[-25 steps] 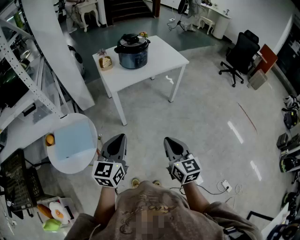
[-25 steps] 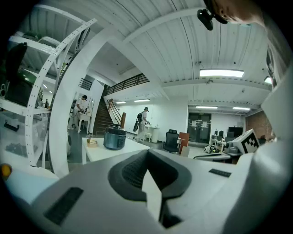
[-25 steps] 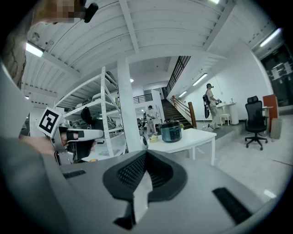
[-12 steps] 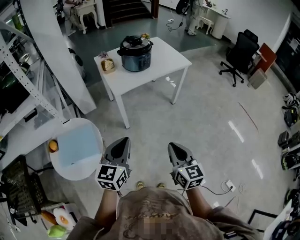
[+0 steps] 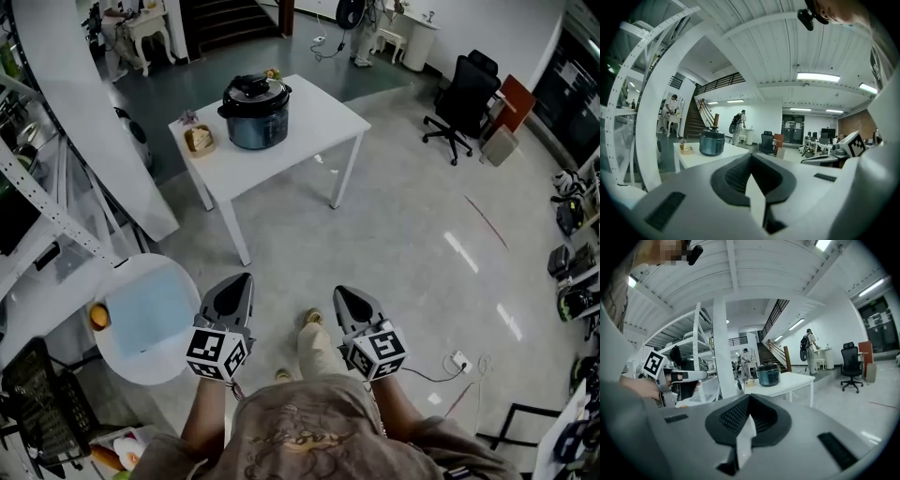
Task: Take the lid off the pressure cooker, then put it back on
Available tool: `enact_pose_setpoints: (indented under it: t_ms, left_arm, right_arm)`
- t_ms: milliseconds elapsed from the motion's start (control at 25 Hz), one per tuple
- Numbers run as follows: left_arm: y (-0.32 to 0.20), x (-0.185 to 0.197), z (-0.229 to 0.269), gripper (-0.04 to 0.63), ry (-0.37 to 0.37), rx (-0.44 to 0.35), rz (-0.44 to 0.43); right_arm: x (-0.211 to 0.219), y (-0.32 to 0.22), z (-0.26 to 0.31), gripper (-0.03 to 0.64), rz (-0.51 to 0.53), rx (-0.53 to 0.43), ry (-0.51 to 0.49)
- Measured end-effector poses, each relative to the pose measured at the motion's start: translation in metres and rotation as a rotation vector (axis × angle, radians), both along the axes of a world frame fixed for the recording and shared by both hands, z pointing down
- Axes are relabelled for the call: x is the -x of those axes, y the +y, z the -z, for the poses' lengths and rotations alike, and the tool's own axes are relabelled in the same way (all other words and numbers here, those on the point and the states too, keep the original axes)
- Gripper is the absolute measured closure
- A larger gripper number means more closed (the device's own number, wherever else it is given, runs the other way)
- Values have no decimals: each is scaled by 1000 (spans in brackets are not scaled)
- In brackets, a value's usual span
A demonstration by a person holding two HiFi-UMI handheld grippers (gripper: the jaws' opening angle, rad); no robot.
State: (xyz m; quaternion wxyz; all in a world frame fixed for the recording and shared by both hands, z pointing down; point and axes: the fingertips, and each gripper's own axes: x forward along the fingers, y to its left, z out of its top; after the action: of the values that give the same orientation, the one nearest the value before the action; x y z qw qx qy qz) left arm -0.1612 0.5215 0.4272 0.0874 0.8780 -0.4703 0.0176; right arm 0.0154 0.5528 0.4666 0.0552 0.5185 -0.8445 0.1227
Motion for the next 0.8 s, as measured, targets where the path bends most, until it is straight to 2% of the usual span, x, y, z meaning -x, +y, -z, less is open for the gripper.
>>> enact_pose_setpoints:
  t_ms: [400,800]
  left_arm:
    - [-76,-4,-4,594,20,9,-11]
    - [-191,-8,11,594,28,9,29]
  right_arm:
    - [9,-79,-5,620,23,1,-14]
    - [9,-207,16,620,99,-9,-9]
